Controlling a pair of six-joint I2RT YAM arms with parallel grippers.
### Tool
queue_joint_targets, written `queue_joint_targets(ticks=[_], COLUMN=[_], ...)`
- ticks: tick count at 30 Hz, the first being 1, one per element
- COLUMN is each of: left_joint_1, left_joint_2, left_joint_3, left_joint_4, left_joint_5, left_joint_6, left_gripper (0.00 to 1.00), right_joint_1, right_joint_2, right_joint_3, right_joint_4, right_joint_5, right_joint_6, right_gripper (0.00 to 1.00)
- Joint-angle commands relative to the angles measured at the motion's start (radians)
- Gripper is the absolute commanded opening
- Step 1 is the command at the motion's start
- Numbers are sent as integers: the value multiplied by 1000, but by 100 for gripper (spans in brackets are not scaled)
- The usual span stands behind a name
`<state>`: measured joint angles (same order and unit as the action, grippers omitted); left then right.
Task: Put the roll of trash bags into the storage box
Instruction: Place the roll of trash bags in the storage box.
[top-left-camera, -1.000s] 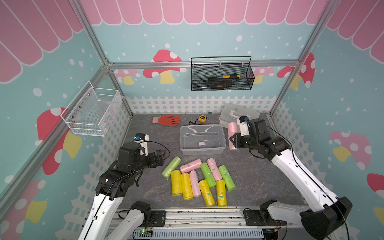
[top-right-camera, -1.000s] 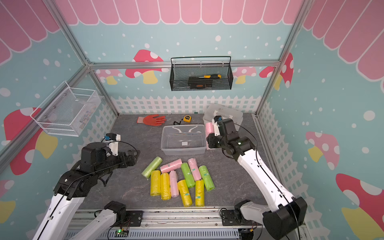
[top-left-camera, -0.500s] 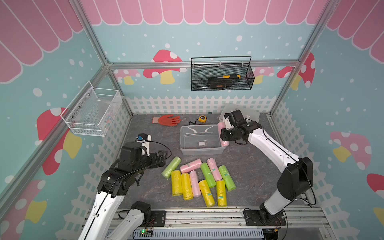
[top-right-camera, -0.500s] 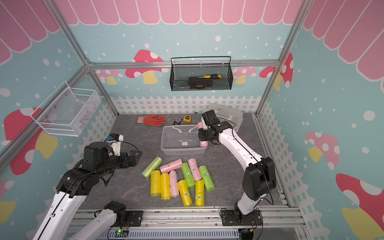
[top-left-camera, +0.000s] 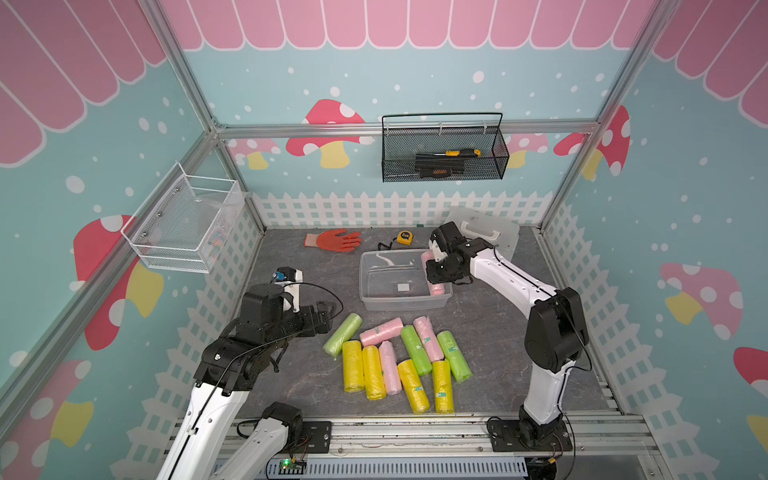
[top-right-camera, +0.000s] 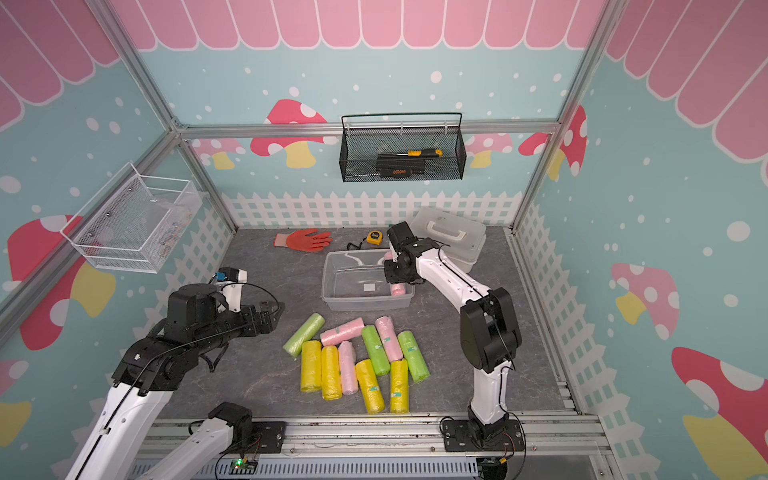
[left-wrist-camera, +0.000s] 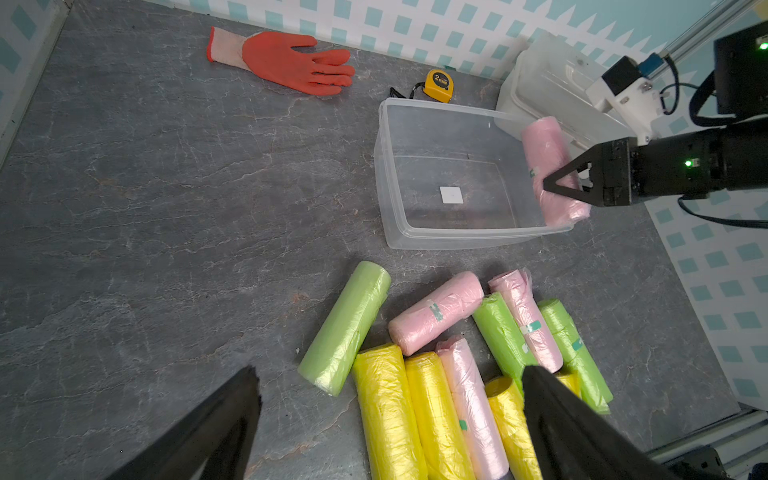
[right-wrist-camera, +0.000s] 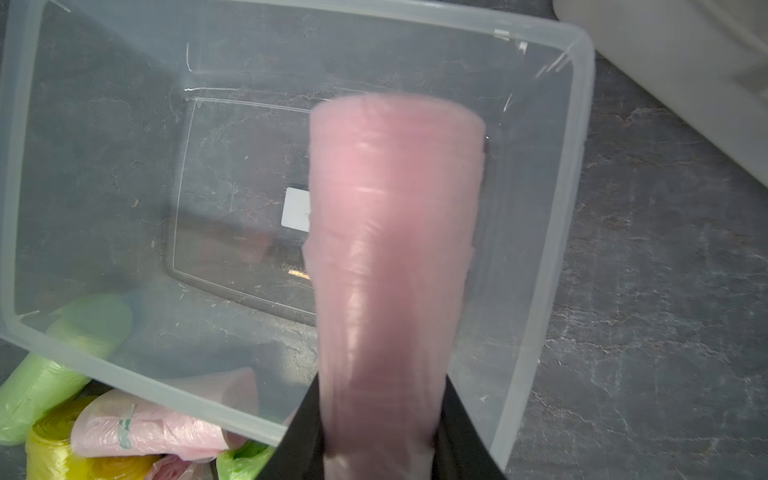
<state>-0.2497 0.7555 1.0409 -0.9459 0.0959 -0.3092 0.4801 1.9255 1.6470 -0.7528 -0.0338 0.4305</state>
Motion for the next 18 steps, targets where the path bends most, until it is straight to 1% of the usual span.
queue_joint_targets(ticks=[1,8,11,16,18], left_joint_1=[4,4,4,5,4], left_joint_2=[-8,-24,-15,-20,-25], left_joint_3=[-9,-10,-10,-11,-10], left_joint_4=[8,10,10,10,10], left_joint_5=[10,2,4,3,-1], left_joint_6=[13,12,12,12,12], left_gripper=[99,99,99,99,99], right_joint_1=[8,8,8,11,13], right_joint_2=[56,102,125,181,194], right_joint_3=[29,36,39,60,65], right_joint_4=[-29,-36,-37,-70,-72], right_joint_5=[33,80,112,174,178], right_joint_6=[12,19,16,18,18], right_gripper=[15,15,20,23,26])
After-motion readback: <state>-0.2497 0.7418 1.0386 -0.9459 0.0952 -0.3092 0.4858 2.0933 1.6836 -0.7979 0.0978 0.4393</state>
